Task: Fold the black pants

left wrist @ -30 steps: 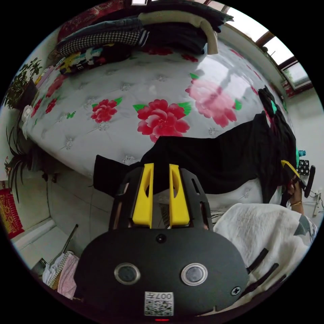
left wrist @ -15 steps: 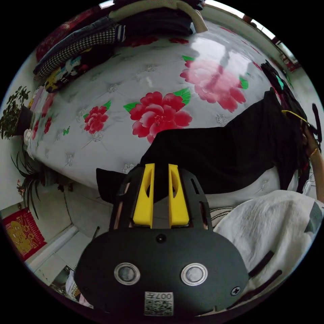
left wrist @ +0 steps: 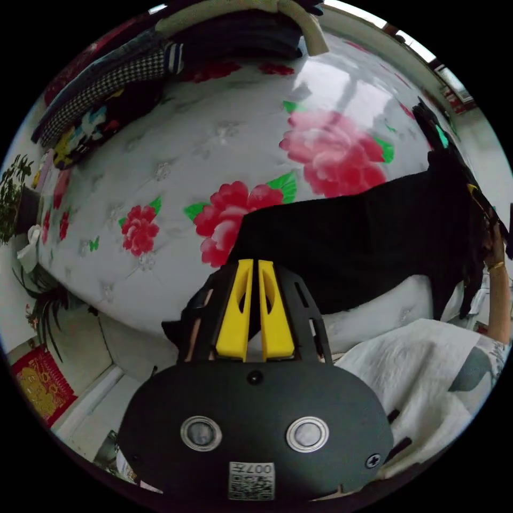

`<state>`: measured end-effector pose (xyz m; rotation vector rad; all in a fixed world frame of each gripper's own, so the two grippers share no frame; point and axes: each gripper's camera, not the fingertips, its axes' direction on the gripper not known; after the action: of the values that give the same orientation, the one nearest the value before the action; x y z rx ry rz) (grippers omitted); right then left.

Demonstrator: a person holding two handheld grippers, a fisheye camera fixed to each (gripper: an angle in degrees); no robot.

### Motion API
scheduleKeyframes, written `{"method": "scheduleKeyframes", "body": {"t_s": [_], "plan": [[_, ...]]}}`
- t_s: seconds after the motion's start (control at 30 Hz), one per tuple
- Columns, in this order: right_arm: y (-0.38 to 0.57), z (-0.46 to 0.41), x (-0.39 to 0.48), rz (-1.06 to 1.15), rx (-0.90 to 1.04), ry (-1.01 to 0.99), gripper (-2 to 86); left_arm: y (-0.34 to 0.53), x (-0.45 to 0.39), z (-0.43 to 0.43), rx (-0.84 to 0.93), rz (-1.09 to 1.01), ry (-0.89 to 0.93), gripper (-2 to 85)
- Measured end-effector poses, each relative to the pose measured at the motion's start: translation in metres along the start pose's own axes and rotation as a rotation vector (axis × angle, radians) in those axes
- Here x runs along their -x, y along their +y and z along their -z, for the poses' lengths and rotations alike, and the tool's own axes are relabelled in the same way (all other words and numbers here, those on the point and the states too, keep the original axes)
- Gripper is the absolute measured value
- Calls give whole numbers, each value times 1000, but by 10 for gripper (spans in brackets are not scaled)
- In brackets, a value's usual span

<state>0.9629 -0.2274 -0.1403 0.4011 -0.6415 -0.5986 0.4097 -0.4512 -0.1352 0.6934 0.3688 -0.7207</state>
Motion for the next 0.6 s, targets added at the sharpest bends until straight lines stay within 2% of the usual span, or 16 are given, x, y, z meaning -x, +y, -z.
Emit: {"method": "scheduleKeyframes", "body": {"t_s": [0.17,0.23,0.33,0.4,0.47,0.57,0.6], "plan": [[13,160,4,22,-379,-71,1,-62,-26,69,-206,-117,196,-8],[25,247,35,151,-570,-92,2,-87,-42,103,-284,-175,255,-7],[44,325,102,398,-720,-163,3,-120,-56,158,-431,-200,371,-4],[56,347,148,552,-753,-227,5,-137,-46,192,-517,-153,433,5],[66,349,190,678,-737,-327,7,-142,-27,206,-570,-102,410,14],[63,299,249,750,-572,-596,15,-142,29,200,-516,35,276,33],[60,263,272,774,-445,-675,19,-135,60,189,-465,100,230,43]]}}
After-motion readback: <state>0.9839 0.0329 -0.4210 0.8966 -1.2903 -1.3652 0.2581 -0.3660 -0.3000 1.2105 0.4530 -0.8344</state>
